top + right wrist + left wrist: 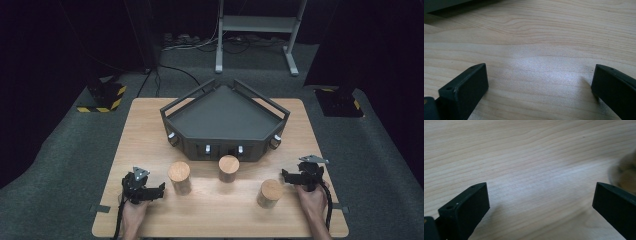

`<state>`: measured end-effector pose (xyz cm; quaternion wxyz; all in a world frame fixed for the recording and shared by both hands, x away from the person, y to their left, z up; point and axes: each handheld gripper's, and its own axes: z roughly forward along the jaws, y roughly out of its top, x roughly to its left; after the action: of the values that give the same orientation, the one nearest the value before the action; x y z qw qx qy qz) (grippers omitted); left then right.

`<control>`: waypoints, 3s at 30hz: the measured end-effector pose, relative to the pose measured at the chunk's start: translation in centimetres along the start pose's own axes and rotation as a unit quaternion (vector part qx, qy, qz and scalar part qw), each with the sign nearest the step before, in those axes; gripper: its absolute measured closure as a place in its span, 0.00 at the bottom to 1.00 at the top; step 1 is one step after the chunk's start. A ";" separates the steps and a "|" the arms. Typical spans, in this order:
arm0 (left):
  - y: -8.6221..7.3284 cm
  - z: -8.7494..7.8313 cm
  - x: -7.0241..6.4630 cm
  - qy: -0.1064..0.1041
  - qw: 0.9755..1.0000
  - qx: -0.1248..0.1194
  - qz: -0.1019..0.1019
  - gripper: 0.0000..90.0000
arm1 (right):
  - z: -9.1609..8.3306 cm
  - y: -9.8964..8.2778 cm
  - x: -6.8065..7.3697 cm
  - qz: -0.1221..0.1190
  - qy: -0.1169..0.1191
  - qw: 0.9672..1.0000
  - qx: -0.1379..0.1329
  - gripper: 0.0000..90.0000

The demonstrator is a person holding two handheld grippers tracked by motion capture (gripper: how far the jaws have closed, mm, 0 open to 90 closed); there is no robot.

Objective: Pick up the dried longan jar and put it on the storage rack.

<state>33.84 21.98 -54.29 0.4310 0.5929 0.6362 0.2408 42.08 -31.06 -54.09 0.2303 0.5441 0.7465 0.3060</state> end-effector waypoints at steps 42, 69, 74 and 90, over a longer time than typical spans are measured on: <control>-0.6 -0.9 -6.7 -0.130 0.991 0.000 0.025 0.06 | 0.0 0.0 0.0 0.000 0.000 1.000 0.000 0.00; 0.2 0.1 -8.7 -0.122 0.992 -0.033 0.023 0.19 | 0.0 0.0 0.0 -0.001 0.000 1.000 0.000 0.00; 0.2 0.3 -8.8 -0.118 0.992 -0.034 0.028 0.22 | 0.0 0.0 0.0 -0.001 0.000 1.000 0.000 0.00; 0.3 0.4 -9.2 -0.108 0.993 -0.039 0.035 0.29 | 0.0 0.0 0.0 -0.001 0.000 1.000 0.000 0.00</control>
<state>33.62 13.10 -51.80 0.5110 0.6203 0.5548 0.2152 42.10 -31.08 -54.09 0.2306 0.5433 0.7470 0.3060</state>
